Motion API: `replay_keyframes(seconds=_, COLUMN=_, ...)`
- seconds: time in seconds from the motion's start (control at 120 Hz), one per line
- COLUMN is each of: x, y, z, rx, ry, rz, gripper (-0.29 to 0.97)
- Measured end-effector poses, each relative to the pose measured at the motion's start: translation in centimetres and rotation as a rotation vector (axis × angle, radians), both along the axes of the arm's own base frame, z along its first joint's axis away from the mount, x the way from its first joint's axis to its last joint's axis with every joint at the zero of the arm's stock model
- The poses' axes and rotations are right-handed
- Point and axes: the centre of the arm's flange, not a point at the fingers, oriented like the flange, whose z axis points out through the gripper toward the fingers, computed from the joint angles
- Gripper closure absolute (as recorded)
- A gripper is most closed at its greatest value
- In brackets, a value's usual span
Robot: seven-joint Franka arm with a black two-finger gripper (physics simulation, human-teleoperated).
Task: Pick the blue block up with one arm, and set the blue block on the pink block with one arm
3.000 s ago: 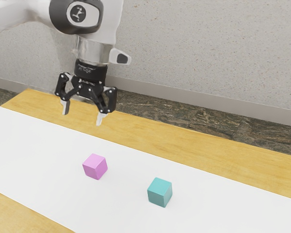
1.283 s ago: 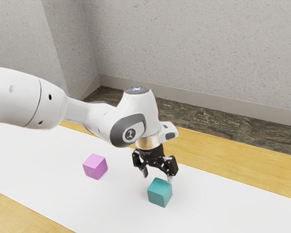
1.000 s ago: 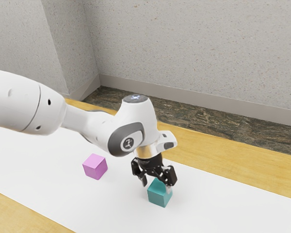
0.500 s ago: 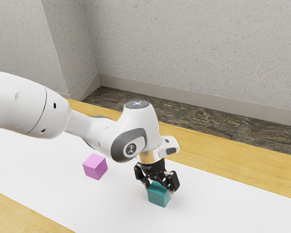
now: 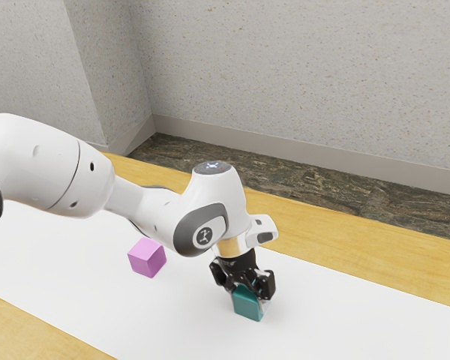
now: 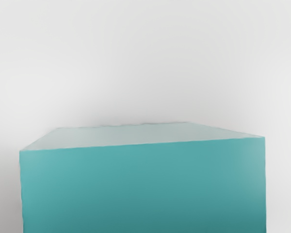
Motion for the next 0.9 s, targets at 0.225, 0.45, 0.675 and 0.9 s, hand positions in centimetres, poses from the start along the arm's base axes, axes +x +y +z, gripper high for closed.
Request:
replay_keyframes(seconds=0.225, x=0.1, y=0.1, z=0.2, rx=0.005, ry=-0.008, rz=0.007, gripper=0.31)
replay_keyframes(seconds=0.45, x=0.3, y=0.4, z=2.1, rx=0.025, ry=-0.045, rz=-0.001, gripper=0.37)
replay_keyframes(seconds=0.675, x=0.6, y=7.4, z=7.9, rx=0.078, ry=-0.122, rz=0.092, gripper=0.38)
replay_keyframes(seconds=0.9, x=-3.6, y=19.9, z=12.9, rx=0.157, ry=-0.128, rz=0.296, gripper=0.38)
